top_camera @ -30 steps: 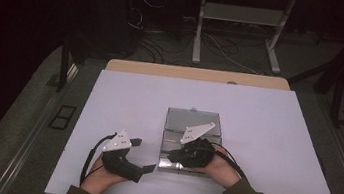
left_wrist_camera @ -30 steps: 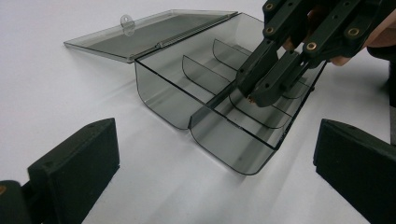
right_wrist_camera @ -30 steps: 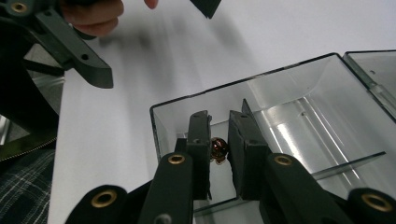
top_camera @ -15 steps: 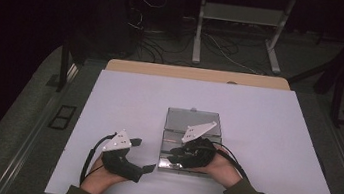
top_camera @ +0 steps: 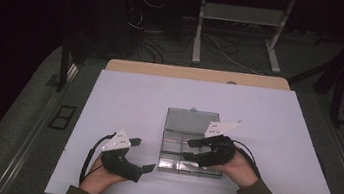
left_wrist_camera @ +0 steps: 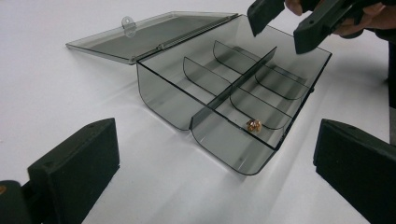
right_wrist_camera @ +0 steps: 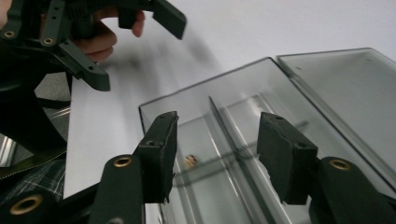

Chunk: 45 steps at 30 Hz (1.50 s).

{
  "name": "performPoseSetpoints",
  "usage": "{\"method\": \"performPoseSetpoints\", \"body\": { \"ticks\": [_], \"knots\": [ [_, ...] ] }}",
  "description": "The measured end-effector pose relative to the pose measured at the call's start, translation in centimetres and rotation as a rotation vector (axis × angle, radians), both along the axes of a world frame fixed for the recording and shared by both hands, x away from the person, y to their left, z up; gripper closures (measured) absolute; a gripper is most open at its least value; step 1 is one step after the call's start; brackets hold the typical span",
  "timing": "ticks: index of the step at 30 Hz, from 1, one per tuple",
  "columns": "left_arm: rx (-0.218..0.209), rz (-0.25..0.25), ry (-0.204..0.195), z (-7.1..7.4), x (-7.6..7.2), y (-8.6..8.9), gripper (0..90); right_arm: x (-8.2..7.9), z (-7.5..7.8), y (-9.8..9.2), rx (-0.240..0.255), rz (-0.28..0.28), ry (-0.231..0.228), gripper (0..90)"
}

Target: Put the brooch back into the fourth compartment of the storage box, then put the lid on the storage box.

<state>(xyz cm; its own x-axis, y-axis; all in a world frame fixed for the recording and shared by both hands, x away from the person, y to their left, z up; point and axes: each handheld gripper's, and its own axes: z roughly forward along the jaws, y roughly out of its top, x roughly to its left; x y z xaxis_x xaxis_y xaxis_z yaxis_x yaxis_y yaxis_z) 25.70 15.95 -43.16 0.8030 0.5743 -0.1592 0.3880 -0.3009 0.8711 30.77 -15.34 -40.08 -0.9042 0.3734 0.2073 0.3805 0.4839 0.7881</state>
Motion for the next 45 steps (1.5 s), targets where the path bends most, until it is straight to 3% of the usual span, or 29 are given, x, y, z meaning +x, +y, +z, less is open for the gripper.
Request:
{"method": "performPoseSetpoints", "body": {
  "ticks": [15,33,41,45],
  "knots": [
    [-0.005,0.013,-0.011,0.7,0.6,0.1,2.4,0.9,0.7,-5.3,0.082,-0.113,-0.040,40.8],
    [0.000,0.117,-0.027,1.7,4.4,0.4,19.4,3.3,0.0,-8.1,0.099,-0.243,-0.032,40.7],
    [0.017,0.130,-0.024,1.7,6.2,0.1,32.6,4.5,-0.8,-8.9,0.075,-0.303,-0.032,52.2],
    [0.023,0.139,-0.016,1.7,7.3,-0.1,43.6,5.3,-1.1,-9.2,0.060,-0.332,-0.022,61.2]
  ]
}}
